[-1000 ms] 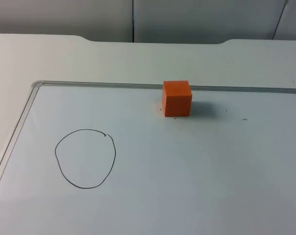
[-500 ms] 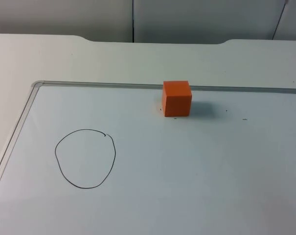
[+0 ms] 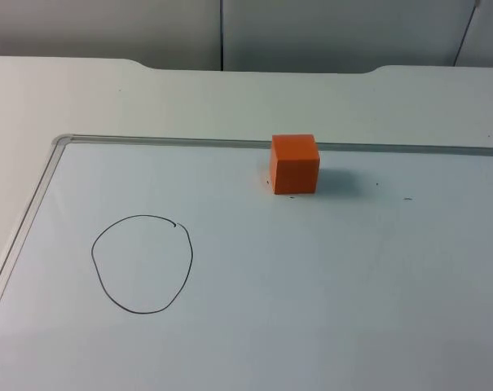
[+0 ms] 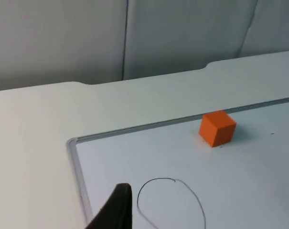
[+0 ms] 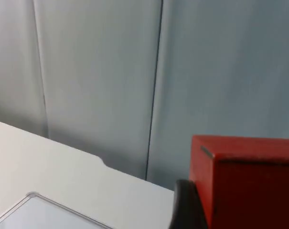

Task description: Pick up one cube with the left hand and another cube with the right hand. First place the cube in the right hand at the target position, then stack the cube in the left hand on top.

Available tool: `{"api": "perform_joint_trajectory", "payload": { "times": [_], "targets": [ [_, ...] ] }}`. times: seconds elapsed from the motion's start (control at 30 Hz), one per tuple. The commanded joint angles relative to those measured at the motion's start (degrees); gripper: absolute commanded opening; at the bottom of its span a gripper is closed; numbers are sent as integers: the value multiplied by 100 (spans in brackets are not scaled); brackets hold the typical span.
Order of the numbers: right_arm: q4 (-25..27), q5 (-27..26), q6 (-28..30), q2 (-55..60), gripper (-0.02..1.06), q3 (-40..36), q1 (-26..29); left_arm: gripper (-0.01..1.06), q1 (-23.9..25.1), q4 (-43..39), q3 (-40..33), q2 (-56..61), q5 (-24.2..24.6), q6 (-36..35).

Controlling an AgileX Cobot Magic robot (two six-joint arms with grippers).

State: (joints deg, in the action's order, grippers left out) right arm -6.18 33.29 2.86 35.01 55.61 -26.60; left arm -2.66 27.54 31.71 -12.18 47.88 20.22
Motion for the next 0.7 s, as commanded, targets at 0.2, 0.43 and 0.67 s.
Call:
{"api": "perform_joint_trajectory", "payload": {
  "times": [0.2,0.43,0.67],
  "targets": [
    [534,-19,349,-23,0,-15,-21,104,25,2136,39,-1658,-776,1912],
    [618,-30,312,-23,0,-15,-21,104,25,3719,428,-3057,-555,3375],
    [618,-65,168,-23,0,-15,-21,104,25,4140,1774,-4795,193,3808]
  ]
}}
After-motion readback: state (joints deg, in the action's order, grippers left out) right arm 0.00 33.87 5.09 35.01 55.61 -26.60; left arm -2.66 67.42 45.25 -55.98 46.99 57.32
